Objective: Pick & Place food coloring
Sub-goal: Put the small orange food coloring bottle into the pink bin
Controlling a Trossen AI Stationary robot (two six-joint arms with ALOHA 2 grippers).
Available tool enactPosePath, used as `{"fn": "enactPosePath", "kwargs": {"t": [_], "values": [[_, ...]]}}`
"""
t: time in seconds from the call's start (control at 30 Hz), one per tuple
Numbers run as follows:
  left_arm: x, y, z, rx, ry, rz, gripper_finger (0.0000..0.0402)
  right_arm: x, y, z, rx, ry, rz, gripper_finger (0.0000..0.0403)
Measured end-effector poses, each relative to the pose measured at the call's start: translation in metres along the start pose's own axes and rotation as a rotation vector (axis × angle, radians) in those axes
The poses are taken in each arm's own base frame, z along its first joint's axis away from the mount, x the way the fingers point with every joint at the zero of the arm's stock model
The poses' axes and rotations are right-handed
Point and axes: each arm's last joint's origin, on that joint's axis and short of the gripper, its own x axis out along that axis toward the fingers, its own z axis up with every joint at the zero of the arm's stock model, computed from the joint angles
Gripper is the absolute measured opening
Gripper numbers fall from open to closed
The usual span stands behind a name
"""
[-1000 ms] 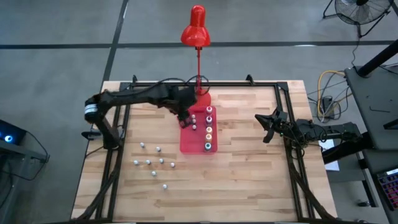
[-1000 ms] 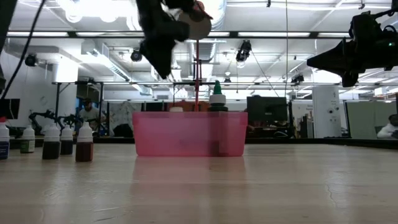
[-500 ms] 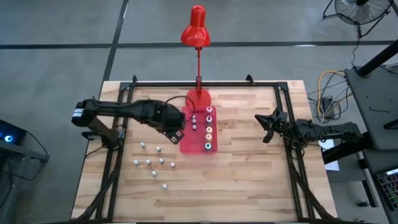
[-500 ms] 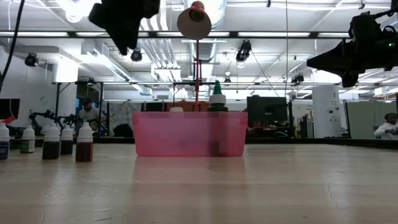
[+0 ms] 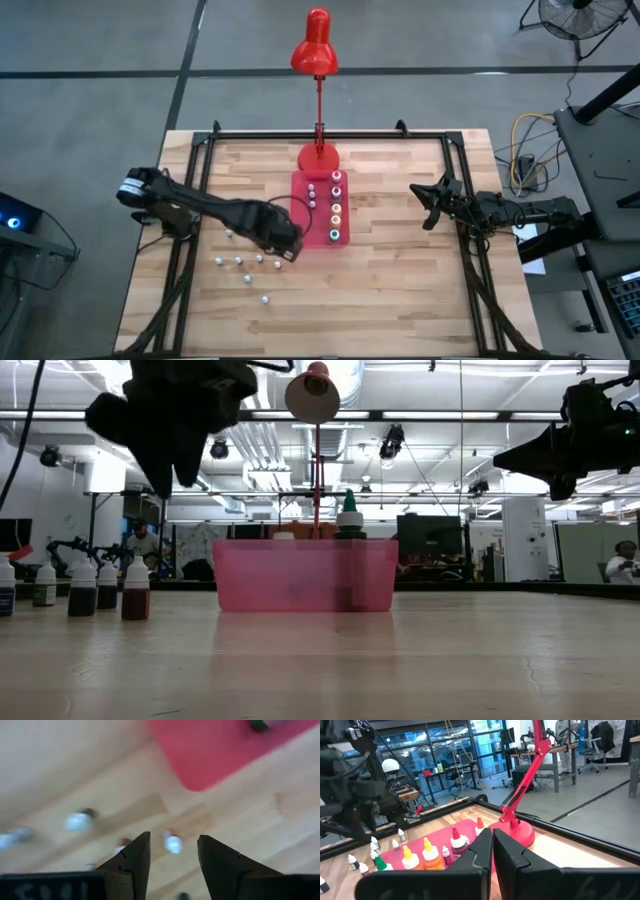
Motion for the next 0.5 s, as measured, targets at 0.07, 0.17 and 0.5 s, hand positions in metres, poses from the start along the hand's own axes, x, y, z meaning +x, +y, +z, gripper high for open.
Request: {"fn": "enactPosePath", "kwargs": {"t": [0.07, 0.17, 0.5], "values": [[0.011, -0.001, -0.007, -0.018, 0.018, -0.037, 0.0135, 0.0, 0.0, 0.0, -0.001, 0.001, 0.0, 0.0009], [0.023, 0.0, -0.016, -0.03, 0.042, -0.05, 0.0135, 0.0, 0.0, 0.0, 0.0, 0.0, 0.0, 0.0009], [0.034, 0.0, -0.032, 0.023, -0.019, 0.031, 0.0135, 0.0, 0.0, 0.0, 0.0, 0.0, 0.0, 0.0009]]}}
